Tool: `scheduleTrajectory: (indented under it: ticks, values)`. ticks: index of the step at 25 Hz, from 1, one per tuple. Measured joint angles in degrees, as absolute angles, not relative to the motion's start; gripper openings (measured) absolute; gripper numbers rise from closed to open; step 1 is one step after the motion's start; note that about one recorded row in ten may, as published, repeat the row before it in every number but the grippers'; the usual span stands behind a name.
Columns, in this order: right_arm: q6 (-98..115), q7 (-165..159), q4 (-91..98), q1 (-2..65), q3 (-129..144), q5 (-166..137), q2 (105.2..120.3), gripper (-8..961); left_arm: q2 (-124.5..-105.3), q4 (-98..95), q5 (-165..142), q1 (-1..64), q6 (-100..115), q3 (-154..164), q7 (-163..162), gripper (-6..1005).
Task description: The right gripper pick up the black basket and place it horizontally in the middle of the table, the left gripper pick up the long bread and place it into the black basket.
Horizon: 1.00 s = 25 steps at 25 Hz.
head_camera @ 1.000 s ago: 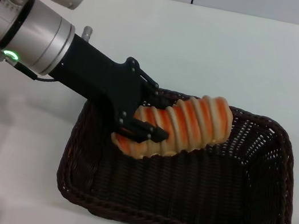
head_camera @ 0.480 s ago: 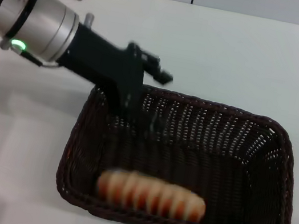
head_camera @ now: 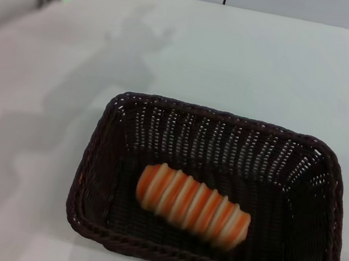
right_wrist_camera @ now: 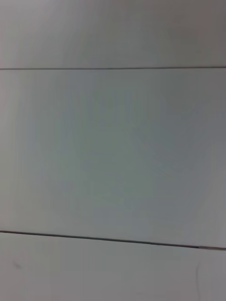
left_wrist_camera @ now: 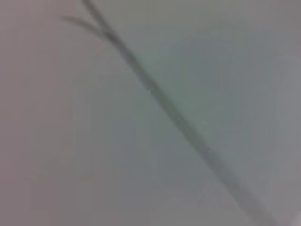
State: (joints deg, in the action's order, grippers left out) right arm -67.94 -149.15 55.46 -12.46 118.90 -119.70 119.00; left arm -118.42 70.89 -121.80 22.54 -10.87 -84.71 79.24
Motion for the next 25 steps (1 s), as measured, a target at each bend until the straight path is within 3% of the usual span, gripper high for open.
scheduleTrajectory:
  ticks: [6,12,16,25]
  values:
    - [-68.2,-149.87,54.05,-11.52,118.55,-119.42,119.01,832,-118.36,47.37,-124.15,29.52,35.72,-72.95,65.72,858]
    - [-73.99,-159.0,48.22,-9.04,118.69,-119.3,119.13,832,-117.83,25.82,-138.59,30.95,58.02,-75.39,16.97,857]
    - [-77.07,-164.09,45.97,-8.38,118.82,-119.31,119.05,833,-117.96,18.53,-141.85,31.11,62.88,-77.9,1.12,858]
    - [-77.27,-164.09,44.12,-6.36,118.85,-119.24,119.25,833,-118.22,16.53,-141.62,29.1,64.16,-79.88,2.21,859]
